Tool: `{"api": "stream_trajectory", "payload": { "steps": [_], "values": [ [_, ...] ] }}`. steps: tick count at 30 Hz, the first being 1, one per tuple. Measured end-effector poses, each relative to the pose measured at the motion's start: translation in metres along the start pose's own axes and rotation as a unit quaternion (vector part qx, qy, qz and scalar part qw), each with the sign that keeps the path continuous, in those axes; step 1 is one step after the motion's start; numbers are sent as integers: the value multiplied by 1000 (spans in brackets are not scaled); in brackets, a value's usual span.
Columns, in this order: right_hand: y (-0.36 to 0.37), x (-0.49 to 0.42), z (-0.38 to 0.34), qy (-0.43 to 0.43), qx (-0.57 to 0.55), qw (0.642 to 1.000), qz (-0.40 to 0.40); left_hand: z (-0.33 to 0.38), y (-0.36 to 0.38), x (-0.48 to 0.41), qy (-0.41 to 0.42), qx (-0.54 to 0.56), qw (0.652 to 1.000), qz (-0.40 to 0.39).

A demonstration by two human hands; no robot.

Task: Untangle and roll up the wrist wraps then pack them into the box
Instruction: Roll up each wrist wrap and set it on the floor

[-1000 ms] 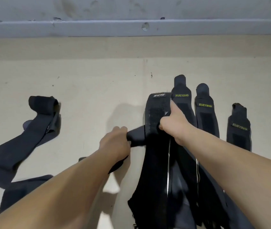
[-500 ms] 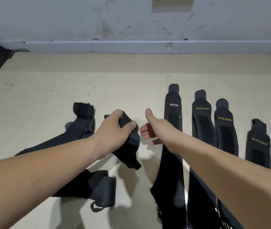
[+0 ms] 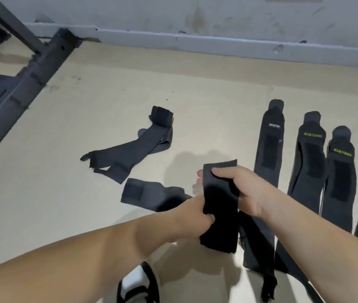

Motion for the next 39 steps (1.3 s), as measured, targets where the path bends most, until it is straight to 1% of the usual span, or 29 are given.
{"api": "stream_trajectory", "payload": {
  "steps": [1, 2, 3, 5, 6, 7, 10, 12, 13, 14, 15, 16, 17, 19, 20, 22, 24, 26, 27, 29, 32, 33, 37, 39],
  "values": [
    [3, -3, 7, 7, 16, 1000, 5, -10, 2, -3, 9, -66, 998, -14],
    [5, -7, 14, 9, 30, 999, 13, -18, 0, -5, 21, -156, 988, -4],
    [8, -11, 19, 7, 39, 999, 21, -27, -7, -9, 29, -257, 966, 23],
    [10, -18, 24, 11, 47, 998, 41, -42, -27, -20, 45, -441, 889, 116],
    [11, -18, 23, 23, 47, 997, 53, -48, -37, -23, 47, -491, 856, 153],
    [9, -19, 24, 38, 45, 997, 58, -59, -44, -30, 35, -516, 839, 169],
    [10, -20, 18, 57, 33, 996, 57, -89, -55, -44, -35, -528, 838, 133],
    [6, -22, 12, 29, 18, 997, 66, -94, -56, -48, -47, -566, 813, 131],
    [3, -23, 10, 15, 17, 997, 77, -93, -56, -49, -46, -577, 805, 132],
    [-1, -22, 7, 6, 16, 996, 88, -88, -55, -47, -42, -578, 804, 134],
    [-5, -19, 4, 2, 15, 995, 95, -83, -56, -45, -42, -572, 809, 130],
    [-7, -15, 2, 0, 17, 995, 100, -79, -57, -43, -42, -550, 825, 124],
    [-8, -11, -2, -4, 26, 994, 102, -73, -61, -40, -41, -508, 852, 123],
    [-7, 0, -14, -18, 51, 993, 107, -56, -71, -28, -51, -384, 915, 114],
    [-6, 5, -21, -26, 57, 992, 107, -42, -77, -19, -53, -322, 939, 110],
    [0, 20, -41, -40, 57, 992, 101, -7, -89, 5, -41, -201, 972, 117],
    [9, 43, -64, -47, 59, 994, 74, 35, -100, 34, 1, -80, 987, 141],
    [21, 74, -86, -49, 64, 996, 38, 84, -102, 70, 65, -6, 988, 143],
    [26, 92, -97, -56, 59, 996, 27, 107, -100, 87, 99, 10, 986, 134],
    [31, 126, -121, -89, 47, 995, 26, 150, -94, 125, 154, 17, 979, 134],
    [33, 182, -155, -152, 12, 987, 44, 204, -82, 185, 238, 16, 958, 158],
    [34, 205, -164, -167, -3, 985, 39, 216, -78, 202, 255, 17, 952, 170],
    [41, 292, -179, -193, -12, 980, -35, 262, -57, 259, 323, 58, 925, 192],
    [35, 319, -179, -211, -11, 977, -27, 277, -41, 276, 336, 75, 917, 201]
  ]
}}
Point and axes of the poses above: each hand's wrist, its own x-axis away from the middle knuckle, its own y-axis out of the palm, z = x × y, the point moved 5 cm from there along -x, towards the middle knuckle, and after that the axes turned 4 degrees about -y, right-handed, at the moved point
